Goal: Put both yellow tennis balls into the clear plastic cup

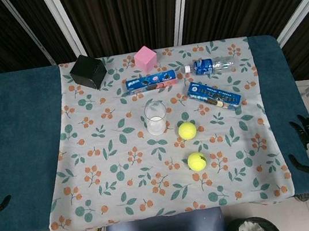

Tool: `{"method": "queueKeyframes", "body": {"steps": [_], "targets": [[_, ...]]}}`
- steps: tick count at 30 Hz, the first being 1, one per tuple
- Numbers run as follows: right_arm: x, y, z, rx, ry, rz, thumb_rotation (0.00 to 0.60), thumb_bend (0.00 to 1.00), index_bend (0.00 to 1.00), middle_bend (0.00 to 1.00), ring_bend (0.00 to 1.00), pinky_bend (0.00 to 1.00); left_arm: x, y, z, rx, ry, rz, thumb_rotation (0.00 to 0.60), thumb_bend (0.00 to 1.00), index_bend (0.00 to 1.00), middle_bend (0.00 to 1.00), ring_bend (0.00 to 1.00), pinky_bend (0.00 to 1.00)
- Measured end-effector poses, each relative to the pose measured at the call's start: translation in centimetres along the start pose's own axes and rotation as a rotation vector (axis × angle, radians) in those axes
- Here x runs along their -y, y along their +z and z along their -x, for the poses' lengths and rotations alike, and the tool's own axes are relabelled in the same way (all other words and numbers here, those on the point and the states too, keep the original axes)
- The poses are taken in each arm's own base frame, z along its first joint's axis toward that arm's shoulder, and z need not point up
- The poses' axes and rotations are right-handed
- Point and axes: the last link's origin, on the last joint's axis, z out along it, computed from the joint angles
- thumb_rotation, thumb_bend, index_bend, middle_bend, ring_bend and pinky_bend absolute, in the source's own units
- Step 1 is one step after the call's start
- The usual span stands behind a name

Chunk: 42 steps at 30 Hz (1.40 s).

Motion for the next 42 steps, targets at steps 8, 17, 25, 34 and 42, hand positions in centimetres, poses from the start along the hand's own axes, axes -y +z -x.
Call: {"method": "queueKeyframes", "body": {"steps": [8, 17, 25, 34, 42], "targets": [[0.0, -0.1, -0.4, -0.01, 0.007, 0.005, 0.6, 0.38, 0.13, 0.03, 0.01, 0.0, -0.2, -0.2, -0.1, 0.0, -0.003, 0.013, 0.6, 0.12, 0.05, 0.0, 0.0, 0.09], [0.0, -0.2, -0.5, -0.014, 0.011, 0.011, 0.6, 0.38, 0.13, 0.03, 0.01, 0.0, -0.1, -0.3, -0.2, -0.006, -0.008, 0.008, 0.6, 0.12, 0.05, 0.0, 0.0, 0.09], [0.0, -0.2, -0.4, -0.003, 0.026, 0.019, 0.6, 0.38, 0.13, 0.03, 0.01, 0.0, -0.1, -0.2, -0.1, -0.002, -0.003, 0.012, 0.6, 0.12, 0.05, 0.0, 0.0, 0.09], [0.9, 0.7, -0.3, 0.127, 0.16, -0.027, 0.6, 0.38, 0.13, 0.03, 0.01, 0.0, -0.1, 0.0, 0.3, 0.019, 0.005, -0.004, 0.6, 0.12, 0.05, 0.0, 0.0, 0.09], [4.6, 6.6, -0.4, 0.25, 0.133, -0.126, 0.6, 0.35, 0.13, 0.03, 0.01, 0.0, -0.1, 0.0, 0.4, 0.019, 0.007, -0.011, 0.6, 0.12, 0.05, 0.0, 0.0, 0.09]]}}
